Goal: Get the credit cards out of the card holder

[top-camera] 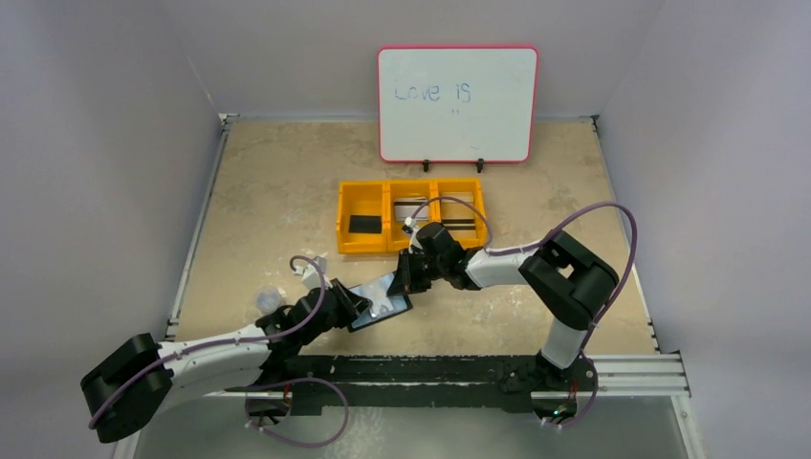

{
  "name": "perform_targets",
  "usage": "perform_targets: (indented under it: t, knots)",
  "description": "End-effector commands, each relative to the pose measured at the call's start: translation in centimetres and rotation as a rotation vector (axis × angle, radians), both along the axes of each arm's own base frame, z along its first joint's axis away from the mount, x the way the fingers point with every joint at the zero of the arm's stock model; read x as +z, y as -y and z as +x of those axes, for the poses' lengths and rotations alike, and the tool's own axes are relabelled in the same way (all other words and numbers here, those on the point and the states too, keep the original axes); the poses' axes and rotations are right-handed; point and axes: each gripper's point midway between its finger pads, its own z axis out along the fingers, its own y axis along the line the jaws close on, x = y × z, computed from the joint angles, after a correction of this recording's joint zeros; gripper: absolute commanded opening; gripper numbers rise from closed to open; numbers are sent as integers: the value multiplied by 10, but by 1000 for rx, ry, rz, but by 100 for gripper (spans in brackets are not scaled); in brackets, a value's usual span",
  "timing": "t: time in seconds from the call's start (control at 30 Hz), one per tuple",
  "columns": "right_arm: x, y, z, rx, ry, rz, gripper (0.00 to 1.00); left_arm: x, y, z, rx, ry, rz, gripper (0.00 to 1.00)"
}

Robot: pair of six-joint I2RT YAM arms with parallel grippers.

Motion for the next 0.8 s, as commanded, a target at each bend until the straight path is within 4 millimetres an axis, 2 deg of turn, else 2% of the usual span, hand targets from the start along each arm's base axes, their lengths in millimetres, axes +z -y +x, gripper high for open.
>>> perform_targets:
  t: [0.0,0.1,0.23,0.33,0.4,0.53,0.77]
  knots:
    - [-21,11,6,-24,19,-91,14,12,5,8,29,33,-45,9]
    - [-21,12,5,-23,16,-93,14,11,5,9,34,28,-41,0]
    - [-15,10,7,-19,42,-72,16,12,4,9,33,33,-41,0]
    - [-1,3,4,11,66,-2,23,12,4,8,26,38,-47,0]
    - [3,-1,3,40,73,19,32,9,2,6,23,39,-42,0]
    - [-10,-1,6,23,46,-23,34,7,1,5,16,48,-35,0]
    - [-7,-4,11,23,69,-25,34,-20,-16,-1,33,3,66,0]
